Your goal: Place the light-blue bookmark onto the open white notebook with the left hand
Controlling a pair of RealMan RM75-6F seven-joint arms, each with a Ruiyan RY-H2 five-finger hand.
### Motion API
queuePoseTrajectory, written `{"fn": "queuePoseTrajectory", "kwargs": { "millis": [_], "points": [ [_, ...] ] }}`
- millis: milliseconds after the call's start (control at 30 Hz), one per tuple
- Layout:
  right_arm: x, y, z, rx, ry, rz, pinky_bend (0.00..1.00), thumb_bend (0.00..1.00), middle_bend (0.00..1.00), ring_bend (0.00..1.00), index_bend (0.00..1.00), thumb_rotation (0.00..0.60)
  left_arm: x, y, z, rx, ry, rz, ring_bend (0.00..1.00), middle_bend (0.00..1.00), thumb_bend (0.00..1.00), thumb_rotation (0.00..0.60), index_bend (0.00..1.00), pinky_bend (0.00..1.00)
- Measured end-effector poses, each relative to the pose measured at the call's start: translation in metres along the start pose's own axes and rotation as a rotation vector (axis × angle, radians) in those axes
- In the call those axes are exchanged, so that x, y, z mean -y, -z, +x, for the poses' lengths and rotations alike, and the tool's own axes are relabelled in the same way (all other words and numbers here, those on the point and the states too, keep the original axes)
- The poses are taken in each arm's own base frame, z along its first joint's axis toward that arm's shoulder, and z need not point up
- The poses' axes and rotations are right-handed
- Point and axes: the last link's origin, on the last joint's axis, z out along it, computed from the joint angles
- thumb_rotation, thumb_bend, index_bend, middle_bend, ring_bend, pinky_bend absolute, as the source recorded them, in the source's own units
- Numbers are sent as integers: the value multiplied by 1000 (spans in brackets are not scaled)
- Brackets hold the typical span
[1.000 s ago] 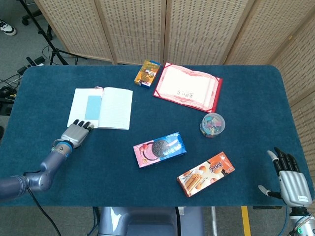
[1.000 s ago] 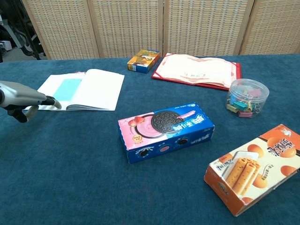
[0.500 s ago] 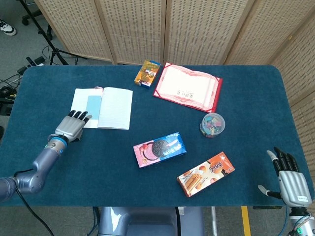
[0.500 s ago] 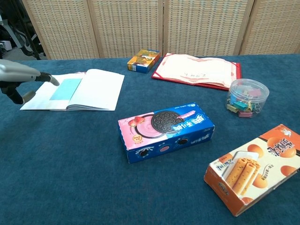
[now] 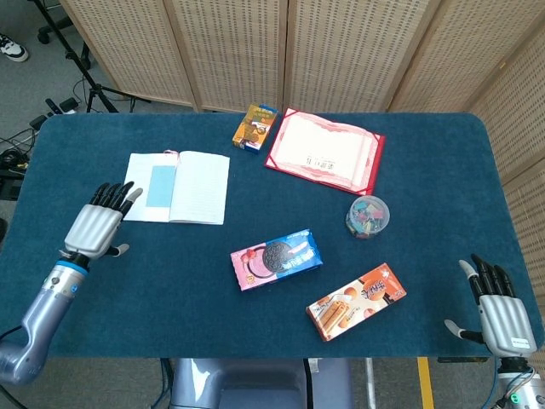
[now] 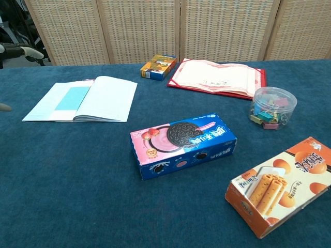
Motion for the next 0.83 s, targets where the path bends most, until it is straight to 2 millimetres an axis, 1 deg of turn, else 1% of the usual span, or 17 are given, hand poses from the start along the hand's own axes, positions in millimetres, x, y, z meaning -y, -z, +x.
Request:
{"fn": "queuePoseTrajectory", "kwargs": {
  "millis": [67, 133, 233, 300, 400, 500, 700, 833],
  "points": [
    [1, 0, 0, -3, 6, 1, 0, 105, 0, 0, 2, 600, 4, 11, -4, -35, -5, 11, 0, 0, 153, 600, 0, 0],
    [2, 0, -1, -10, 11, 2, 0, 105, 0, 0, 2, 600, 9, 26, -10, -76, -6, 38, 0, 0, 149, 600, 0, 0],
    [3, 0, 0, -22, 16, 6, 0, 105, 0, 0, 2, 600, 14, 54, -21, -128, -1, 68, 0, 0, 148, 600, 0, 0],
    [3, 1, 0, -30, 20, 8, 0, 105, 0, 0, 2, 600, 16, 73, -29, -147, 5, 80, 0, 0, 148, 600, 0, 0],
    [4, 2, 1, -41, 25, 10, 0, 105, 0, 0, 2, 600, 17, 91, -39, -148, 11, 88, 0, 0, 148, 600, 0, 0],
    [4, 3, 2, -52, 24, 11, 0, 105, 0, 0, 2, 600, 17, 98, -44, -136, 19, 90, 0, 0, 153, 600, 0, 0],
    [6, 3, 2, -51, 24, 16, 0, 105, 0, 0, 2, 600, 22, 105, -38, -165, 41, 99, 0, 0, 155, 600, 0, 0],
    [8, 3, -1, -37, 31, 26, 0, 105, 0, 0, 2, 600, 22, 106, -38, -159, 50, 99, 0, 0, 155, 600, 0, 0]
  ]
}}
